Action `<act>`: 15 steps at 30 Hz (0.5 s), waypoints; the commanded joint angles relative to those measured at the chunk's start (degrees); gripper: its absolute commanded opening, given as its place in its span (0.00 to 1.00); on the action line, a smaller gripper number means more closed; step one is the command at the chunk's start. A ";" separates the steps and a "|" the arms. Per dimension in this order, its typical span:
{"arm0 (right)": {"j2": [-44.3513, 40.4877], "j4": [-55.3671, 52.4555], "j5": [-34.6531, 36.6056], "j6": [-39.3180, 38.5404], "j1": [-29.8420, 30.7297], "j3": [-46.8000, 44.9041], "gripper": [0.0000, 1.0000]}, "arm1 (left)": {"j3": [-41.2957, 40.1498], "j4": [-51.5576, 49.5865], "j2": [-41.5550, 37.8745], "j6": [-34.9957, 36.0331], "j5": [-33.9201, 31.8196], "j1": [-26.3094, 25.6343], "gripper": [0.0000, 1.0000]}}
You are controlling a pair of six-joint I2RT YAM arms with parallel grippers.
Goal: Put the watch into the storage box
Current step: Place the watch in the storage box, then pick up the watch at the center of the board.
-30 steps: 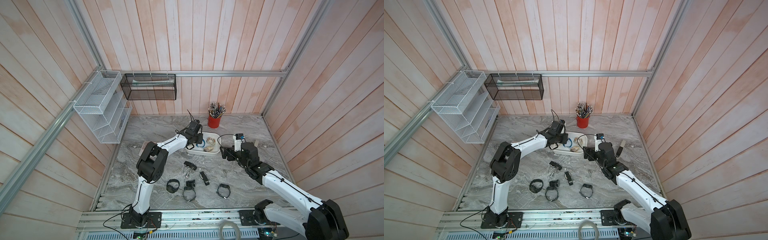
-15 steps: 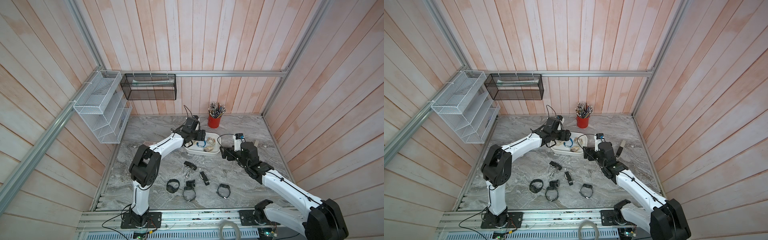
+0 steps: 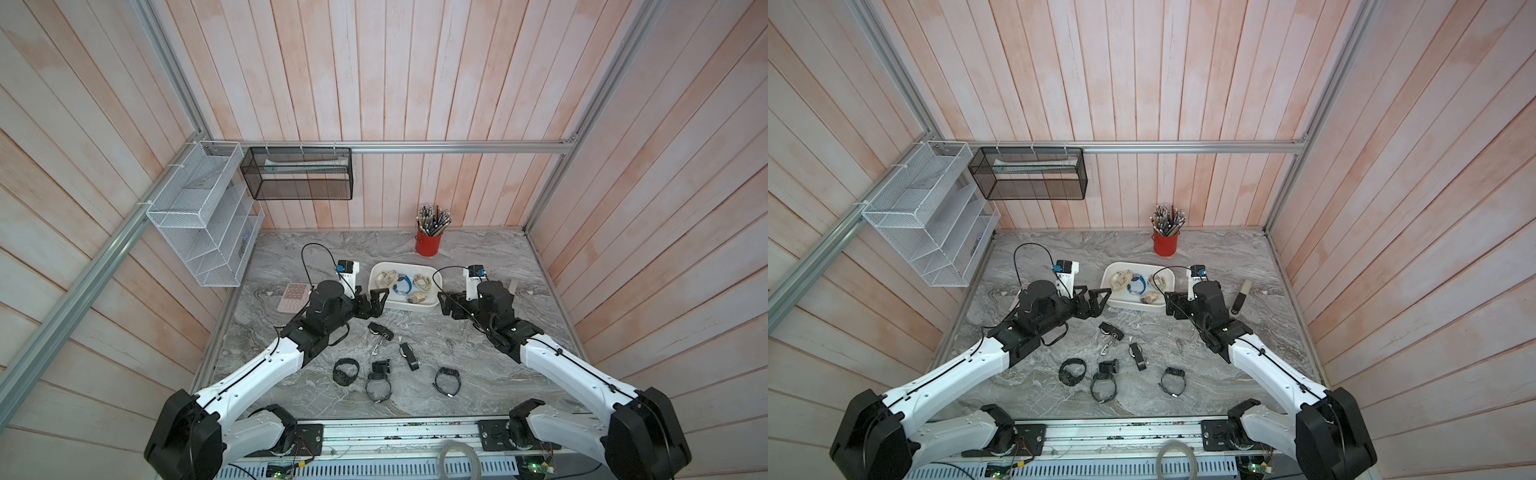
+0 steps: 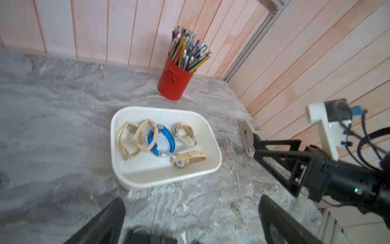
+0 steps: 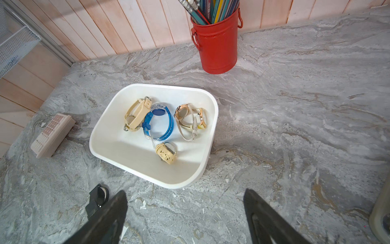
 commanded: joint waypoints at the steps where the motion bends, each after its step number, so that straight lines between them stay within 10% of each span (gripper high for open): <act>1: 0.49 -0.63 -0.35 0.57 -0.26 1.98 0.88 | -3.97 1.84 -3.37 -3.35 -2.51 0.15 1.00; 15: -8.36 -25.80 5.13 9.32 6.06 -0.41 0.83 | -4.68 5.26 -2.43 -3.78 -3.76 0.16 1.00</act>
